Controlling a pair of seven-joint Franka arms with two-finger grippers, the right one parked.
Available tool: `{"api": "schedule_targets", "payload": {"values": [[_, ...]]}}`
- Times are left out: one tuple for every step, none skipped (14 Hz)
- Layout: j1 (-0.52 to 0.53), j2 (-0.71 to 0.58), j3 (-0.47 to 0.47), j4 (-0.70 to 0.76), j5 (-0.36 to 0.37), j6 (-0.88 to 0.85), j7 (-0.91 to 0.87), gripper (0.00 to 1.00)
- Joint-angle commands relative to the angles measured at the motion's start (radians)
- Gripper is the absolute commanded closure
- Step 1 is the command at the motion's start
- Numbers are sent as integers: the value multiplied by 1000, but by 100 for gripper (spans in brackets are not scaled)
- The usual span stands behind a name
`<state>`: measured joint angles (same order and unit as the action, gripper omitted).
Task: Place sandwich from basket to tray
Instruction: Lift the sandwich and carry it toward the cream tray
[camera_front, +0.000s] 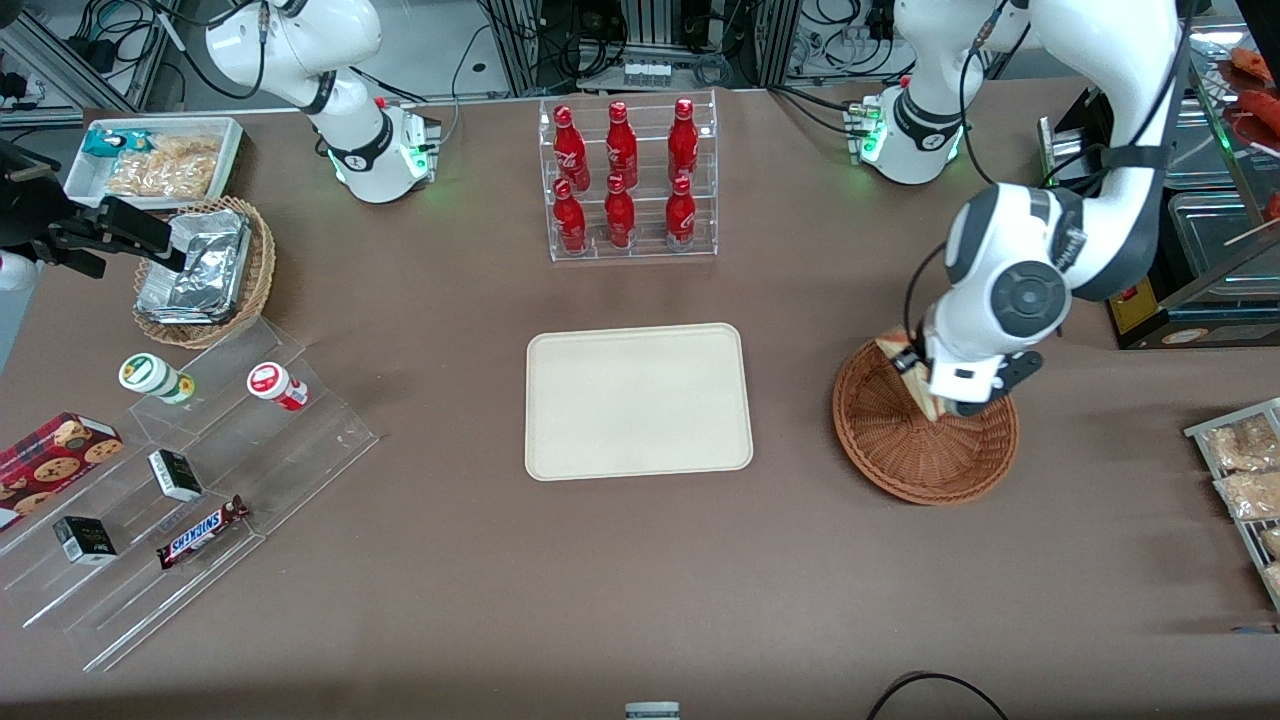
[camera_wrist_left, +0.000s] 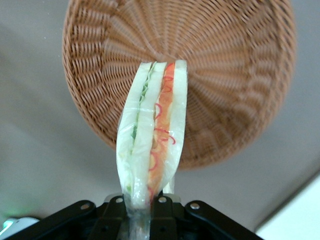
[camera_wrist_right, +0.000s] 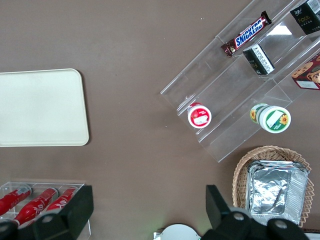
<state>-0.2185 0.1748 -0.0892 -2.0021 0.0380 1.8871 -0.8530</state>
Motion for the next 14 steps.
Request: {"api": "schedule_targets", "payload": {"values": [[-100, 21, 3, 77, 5, -57, 15, 91], [-135, 38, 3, 85, 3, -46, 20, 91], [-163, 64, 3, 107, 0, -34, 19, 91], [-195, 96, 2, 138, -3, -33, 16, 91], [-238, 129, 2, 175, -12, -32, 0, 91], [-274, 158, 2, 207, -16, -28, -4, 91], [-300, 195, 2, 250, -24, -16, -29, 91], [-321, 234, 2, 285, -29, 6, -59, 91], [-344, 261, 2, 304, -29, 35, -75, 91], [-370, 281, 2, 313, -29, 74, -80, 91], [-393, 296, 2, 315, -30, 116, -81, 91], [-407, 316, 2, 324, -30, 153, -83, 90], [-423, 346, 2, 350, -32, 170, -86, 90], [-435, 377, 2, 385, -30, 173, -107, 91]]}}
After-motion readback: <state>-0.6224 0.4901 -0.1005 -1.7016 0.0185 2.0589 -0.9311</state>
